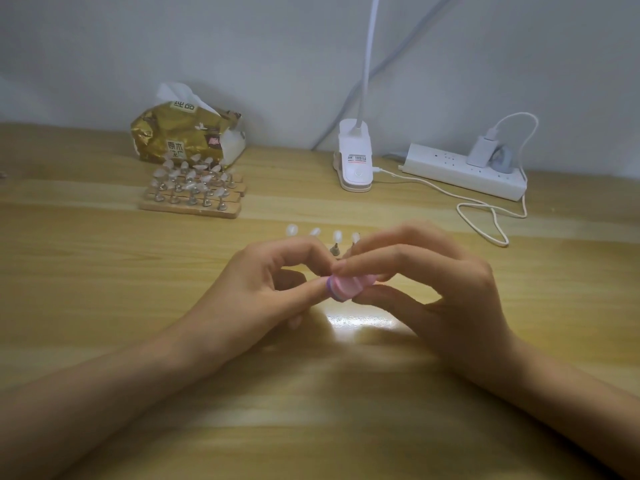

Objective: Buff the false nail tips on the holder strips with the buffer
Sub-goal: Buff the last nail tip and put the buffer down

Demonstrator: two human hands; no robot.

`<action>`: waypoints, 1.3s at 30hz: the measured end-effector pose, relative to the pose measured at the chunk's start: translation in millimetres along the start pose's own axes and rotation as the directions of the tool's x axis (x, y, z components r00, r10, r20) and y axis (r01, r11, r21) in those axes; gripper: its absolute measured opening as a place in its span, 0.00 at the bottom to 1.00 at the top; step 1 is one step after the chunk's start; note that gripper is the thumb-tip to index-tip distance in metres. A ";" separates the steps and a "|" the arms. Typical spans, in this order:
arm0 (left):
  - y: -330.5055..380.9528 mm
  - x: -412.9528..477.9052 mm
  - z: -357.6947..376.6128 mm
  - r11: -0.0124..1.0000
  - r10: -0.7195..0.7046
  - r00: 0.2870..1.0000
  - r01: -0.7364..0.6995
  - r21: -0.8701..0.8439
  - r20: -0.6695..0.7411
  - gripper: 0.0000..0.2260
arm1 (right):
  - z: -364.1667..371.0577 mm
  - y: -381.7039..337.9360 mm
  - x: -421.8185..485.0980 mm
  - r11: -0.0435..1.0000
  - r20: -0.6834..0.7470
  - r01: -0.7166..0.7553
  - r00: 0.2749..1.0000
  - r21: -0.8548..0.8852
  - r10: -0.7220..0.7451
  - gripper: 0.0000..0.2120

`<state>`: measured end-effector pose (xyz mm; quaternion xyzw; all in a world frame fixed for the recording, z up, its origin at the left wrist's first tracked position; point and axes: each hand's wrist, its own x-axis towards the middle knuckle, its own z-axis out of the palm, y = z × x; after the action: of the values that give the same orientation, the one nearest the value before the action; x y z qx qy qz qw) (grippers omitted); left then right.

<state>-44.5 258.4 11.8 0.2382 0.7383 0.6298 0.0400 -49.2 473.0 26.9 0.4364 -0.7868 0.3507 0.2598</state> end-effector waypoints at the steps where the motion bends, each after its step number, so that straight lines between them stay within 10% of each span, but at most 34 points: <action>1: 0.2 0.6 -0.1 1.000 -0.001 1.000 0.001 -0.004 -0.003 0.08 | -2.9 1.9 1.1 1.000 -0.028 -0.025 0.999 0.016 0.026 0.08; 39: 1.4 -1.9 1.4 1.000 0.001 0.999 -0.001 0.005 0.036 0.02 | 3.6 -5.3 -1.1 0.998 0.072 0.055 0.996 0.015 -0.056 0.06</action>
<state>-41.9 259.0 12.4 0.2502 0.7388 0.6236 0.0524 -44.4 468.8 25.6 0.4723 -0.7809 0.3324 0.2380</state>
